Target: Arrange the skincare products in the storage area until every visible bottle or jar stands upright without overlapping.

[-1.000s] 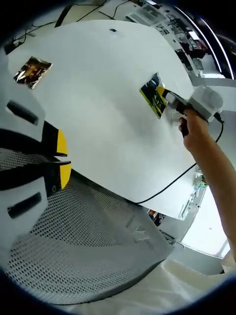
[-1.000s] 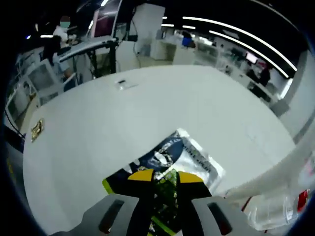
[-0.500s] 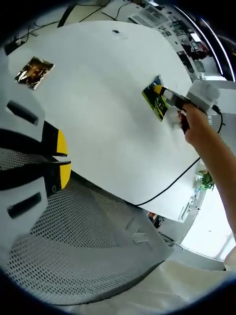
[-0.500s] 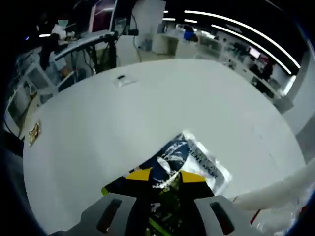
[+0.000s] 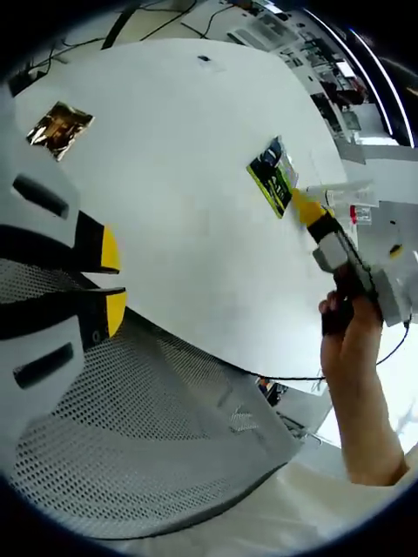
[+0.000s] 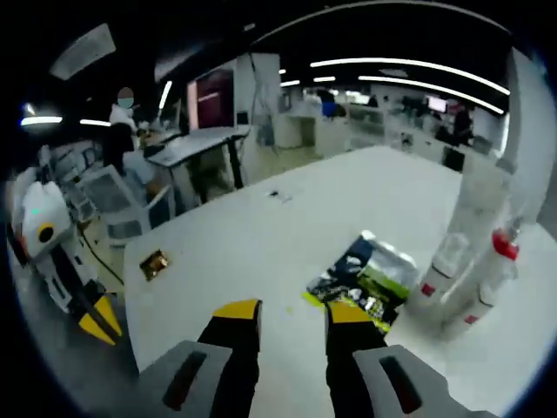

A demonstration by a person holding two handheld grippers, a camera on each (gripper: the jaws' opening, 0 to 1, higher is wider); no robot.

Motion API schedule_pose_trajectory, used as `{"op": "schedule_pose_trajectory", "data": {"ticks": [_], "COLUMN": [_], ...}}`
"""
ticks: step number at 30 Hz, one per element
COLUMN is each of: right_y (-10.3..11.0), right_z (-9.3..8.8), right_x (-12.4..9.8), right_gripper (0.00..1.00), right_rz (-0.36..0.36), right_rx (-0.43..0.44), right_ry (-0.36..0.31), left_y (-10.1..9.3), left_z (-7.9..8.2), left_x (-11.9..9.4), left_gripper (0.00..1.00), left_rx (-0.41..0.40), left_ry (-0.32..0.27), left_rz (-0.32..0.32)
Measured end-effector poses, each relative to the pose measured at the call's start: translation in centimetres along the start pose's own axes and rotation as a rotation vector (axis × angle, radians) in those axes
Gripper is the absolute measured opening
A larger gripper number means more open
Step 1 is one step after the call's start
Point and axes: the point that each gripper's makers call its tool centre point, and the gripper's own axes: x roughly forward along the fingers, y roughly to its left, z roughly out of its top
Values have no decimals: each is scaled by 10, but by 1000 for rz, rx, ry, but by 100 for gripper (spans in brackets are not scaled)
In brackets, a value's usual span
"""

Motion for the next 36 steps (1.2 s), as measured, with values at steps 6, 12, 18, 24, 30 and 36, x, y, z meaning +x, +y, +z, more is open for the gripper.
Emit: {"op": "schedule_pose_trajectory", "data": {"ticks": [6,12,18,24,30,36], "right_y": [36,69,89,94,92,112], "right_z": [-30,-42,-56,-62,-51,-52], "right_x": [-48,-73,-86,-93,-96,-91], "right_gripper": [31,34,38,43,43,44], "right_rz": [36,90,115,91,12,65], "right_rx": [-41,-132,-204,-288,-441,-540], "right_ry": [37,54,78,94,61,56], "left_y": [0,3,3,23,82,119], "left_z": [0,6,7,25,-3,-33], "left_x": [0,-3,-2,-14,-38,-60], "left_gripper": [3,10,24,36,50,58], "left_rx": [14,-16,-19,-164,-254,-113], "left_ry": [4,-34,-43,-171,-149,-35], "left_rz": [5,12,2,15,161,223]}}
